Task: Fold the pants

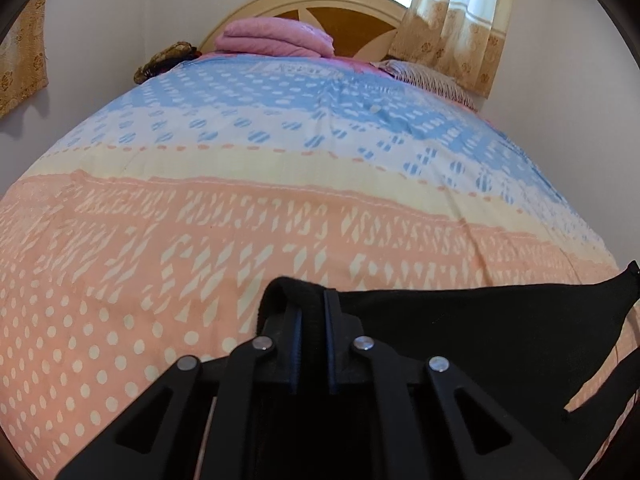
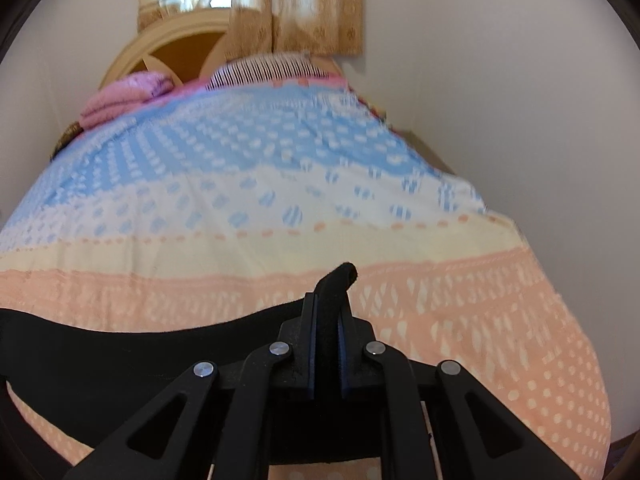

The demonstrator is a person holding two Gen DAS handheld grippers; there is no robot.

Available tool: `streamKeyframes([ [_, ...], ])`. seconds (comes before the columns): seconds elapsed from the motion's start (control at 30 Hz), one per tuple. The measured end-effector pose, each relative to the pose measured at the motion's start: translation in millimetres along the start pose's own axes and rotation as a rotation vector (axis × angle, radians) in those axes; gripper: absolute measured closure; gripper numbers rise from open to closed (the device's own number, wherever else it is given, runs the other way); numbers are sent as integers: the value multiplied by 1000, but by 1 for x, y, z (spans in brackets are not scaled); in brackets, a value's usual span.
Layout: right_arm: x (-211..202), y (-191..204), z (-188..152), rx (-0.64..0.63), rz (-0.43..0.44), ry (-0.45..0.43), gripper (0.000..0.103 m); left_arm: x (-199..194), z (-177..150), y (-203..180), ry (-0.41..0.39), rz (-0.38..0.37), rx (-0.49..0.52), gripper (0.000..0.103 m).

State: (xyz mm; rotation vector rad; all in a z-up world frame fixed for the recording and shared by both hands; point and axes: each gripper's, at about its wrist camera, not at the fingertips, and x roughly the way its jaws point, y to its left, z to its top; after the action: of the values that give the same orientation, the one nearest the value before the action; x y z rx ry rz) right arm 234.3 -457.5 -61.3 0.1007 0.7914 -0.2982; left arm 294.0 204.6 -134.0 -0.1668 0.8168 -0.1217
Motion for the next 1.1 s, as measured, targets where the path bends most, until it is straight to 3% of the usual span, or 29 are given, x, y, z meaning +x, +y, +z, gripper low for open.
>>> streamKeyframes([
  [0.27, -60, -12, -5, 40, 49, -204, 96, -29, -2, 9, -99, -42, -43, 93],
  [0.5, -103, -30, -30, 90, 98, -341, 97, -77, -18, 16, -265, -158, -64, 93],
  [0.63, -125, -46, -58, 130, 150, -388, 97, -100, -40, 19, -315, -212, -55, 93],
  [0.9, -141, -68, -125, 150, 229, -346, 97, -121, -108, 37, -326, -307, -46, 93],
  [1.1, -139, -85, -177, 143, 235, -260, 96, -122, -148, 44, -287, -277, -8, 86],
])
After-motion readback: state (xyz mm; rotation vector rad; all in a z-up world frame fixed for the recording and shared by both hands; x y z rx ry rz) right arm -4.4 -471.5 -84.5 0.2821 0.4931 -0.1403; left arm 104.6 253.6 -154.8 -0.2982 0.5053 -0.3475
